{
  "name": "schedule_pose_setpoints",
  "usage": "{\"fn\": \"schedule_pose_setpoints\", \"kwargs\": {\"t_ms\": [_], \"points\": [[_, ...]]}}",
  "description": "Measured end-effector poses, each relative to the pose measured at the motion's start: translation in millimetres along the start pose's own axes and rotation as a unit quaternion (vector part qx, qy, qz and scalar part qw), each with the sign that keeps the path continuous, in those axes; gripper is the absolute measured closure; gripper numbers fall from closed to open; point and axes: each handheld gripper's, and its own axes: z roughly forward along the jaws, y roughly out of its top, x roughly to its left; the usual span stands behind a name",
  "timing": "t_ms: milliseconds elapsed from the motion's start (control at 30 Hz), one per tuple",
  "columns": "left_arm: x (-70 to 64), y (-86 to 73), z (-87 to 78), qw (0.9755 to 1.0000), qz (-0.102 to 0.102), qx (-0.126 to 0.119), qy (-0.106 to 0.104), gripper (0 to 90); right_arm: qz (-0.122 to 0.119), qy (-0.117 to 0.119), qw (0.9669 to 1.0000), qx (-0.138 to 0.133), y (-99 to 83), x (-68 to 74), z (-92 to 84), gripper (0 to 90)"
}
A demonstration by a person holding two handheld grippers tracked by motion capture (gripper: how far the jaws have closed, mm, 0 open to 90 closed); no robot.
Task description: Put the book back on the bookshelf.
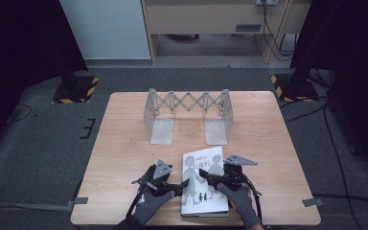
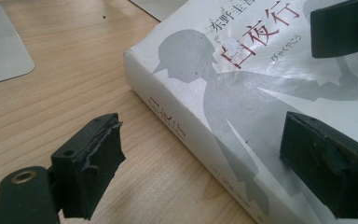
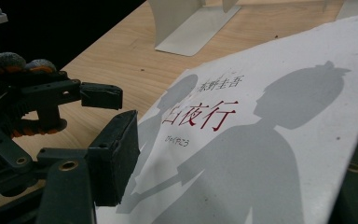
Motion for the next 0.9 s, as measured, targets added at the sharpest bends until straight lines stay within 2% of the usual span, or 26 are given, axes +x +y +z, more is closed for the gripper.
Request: {"fn": "schedule_pose_setpoints", "kwargs": {"t_ms": [133,300,400,533,667,733,833,867,900], "points": [[-0.9,0.1,-0.5,1.0,0.005,0.0,0.0,13.6,0.0,-0.003,0.9999,0.011,-1.8,-2.4,0.1,33.7],[-0.4,-0.9,-0.6,1.0,0.0,-0.002,-0.002,14.4,0.009,0.004,0.9998,0.02,-2.9,-3.3,-5.0,38.3],[-0.5,-0.8,-0.7,1.0,-0.001,-0.001,-0.003,15.2,0.013,0.004,0.9997,0.021,-3.0,-3.5,-4.6,38.3],[-0.2,-0.4,-0.5,1.0,-0.001,-0.001,-0.003,16.0,0.005,0.001,0.9997,0.023,-3.5,-3.1,-1.9,35.0],[0.2,-0.8,-0.1,1.0,-0.007,-0.003,-0.005,16.4,0.003,0.0,0.9997,0.025,-2.8,-3.4,-0.4,35.7],[1.1,-0.9,-0.1,0.9999,-0.011,-0.002,-0.008,17.1,0.008,0.0,0.9997,0.021,-2.0,-4.6,-1.2,42.0],[0.6,-0.9,-0.7,0.9998,-0.017,-0.003,-0.01,18.8,0.031,0.01,0.9993,0.018,0.2,-9.1,-3.2,51.3],[0.6,-0.9,-0.7,0.9998,-0.017,-0.003,-0.01,20.9,0.031,0.01,0.9993,0.018,0.2,-9.1,-3.2,51.3],[-0.2,-0.3,-0.8,0.9998,-0.016,-0.004,-0.008,22.8,0.044,0.013,0.9988,0.02,0.2,-11.7,-3.5,55.2]]}}
